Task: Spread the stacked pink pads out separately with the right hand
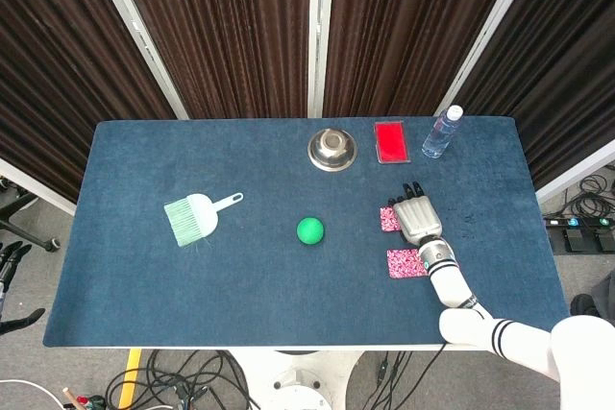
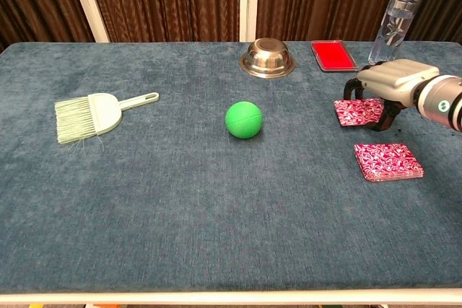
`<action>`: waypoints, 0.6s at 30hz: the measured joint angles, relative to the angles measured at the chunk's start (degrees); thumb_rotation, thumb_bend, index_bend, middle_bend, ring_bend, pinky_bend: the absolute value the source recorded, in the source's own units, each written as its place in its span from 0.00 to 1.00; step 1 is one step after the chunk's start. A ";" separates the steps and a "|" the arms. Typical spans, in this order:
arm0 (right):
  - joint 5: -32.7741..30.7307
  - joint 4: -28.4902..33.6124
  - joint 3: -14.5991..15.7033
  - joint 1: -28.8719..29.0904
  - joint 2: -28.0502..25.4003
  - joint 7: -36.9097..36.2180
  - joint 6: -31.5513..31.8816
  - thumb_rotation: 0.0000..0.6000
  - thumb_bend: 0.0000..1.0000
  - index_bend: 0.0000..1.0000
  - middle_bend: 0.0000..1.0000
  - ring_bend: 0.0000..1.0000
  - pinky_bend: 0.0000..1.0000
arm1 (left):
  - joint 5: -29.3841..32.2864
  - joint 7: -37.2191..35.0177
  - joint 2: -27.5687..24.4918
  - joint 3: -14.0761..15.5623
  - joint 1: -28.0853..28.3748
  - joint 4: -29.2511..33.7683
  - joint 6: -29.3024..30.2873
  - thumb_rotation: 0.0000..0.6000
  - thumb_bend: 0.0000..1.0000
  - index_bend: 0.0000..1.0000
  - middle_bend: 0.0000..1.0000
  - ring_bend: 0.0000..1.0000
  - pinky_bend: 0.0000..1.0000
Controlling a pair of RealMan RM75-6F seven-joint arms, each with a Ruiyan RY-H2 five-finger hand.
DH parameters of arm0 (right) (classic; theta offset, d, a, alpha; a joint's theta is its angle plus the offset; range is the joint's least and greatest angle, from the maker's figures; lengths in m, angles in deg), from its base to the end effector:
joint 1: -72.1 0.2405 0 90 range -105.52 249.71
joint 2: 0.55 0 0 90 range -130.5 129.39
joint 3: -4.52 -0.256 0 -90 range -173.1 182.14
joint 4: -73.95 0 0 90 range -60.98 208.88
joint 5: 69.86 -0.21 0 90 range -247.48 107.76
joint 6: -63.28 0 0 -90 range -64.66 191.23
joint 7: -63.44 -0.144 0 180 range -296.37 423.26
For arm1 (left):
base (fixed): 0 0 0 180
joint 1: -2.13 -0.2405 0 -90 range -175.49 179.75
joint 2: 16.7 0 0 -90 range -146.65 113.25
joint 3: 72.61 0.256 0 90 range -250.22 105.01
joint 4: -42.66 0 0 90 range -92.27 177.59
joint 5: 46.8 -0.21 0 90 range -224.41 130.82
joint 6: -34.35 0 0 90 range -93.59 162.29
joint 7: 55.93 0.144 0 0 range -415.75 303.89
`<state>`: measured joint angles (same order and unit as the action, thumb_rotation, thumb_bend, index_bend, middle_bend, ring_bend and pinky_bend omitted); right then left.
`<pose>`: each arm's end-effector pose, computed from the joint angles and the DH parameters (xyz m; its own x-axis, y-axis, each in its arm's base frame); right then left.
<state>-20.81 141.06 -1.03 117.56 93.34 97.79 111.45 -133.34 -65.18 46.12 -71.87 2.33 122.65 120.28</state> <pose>-0.2211 -0.3747 -0.0343 0.7003 -0.3286 0.6337 -0.7120 -0.2590 0.6527 -0.3681 0.1419 0.1856 0.4638 0.0715 0.8831 0.8810 0.0677 -0.4682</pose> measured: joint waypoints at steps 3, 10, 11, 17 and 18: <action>0.61 -0.13 -0.04 0.09 0.07 -0.50 -0.65 1.00 0.16 0.08 0.16 0.00 0.00 | -0.02 -0.37 0.04 0.00 -0.04 -0.26 -0.01 1.00 0.00 0.11 0.07 0.01 0.20; -1.48 1.99 -0.14 0.28 -1.23 1.38 -0.89 1.00 0.12 0.00 0.06 0.00 0.00 | -0.24 -0.49 0.16 0.02 -0.09 -0.47 0.13 1.00 0.00 0.12 0.07 0.01 0.20; -1.48 2.56 -0.22 0.27 -1.52 1.42 -0.70 1.00 0.12 0.00 0.07 0.00 0.00 | -0.25 -0.47 0.12 0.00 -0.11 -0.40 0.19 1.00 0.00 0.12 0.07 0.01 0.20; 0.96 8.77 -0.58 -0.71 -4.69 0.32 2.55 1.00 0.12 0.01 0.15 0.00 0.00 | -0.36 -0.42 0.04 -0.01 -0.02 -0.15 0.01 1.00 0.00 0.12 0.07 0.01 0.20; 1.58 10.65 -0.55 -1.07 -5.73 0.07 3.29 1.00 0.12 0.02 0.17 0.00 0.00 | -0.41 -0.37 0.05 0.02 0.03 -0.14 -0.05 1.00 0.00 0.12 0.07 0.01 0.20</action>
<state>-19.23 151.71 -1.57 116.49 87.61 97.87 114.73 -133.75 -65.55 46.18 -71.85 2.35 122.52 120.23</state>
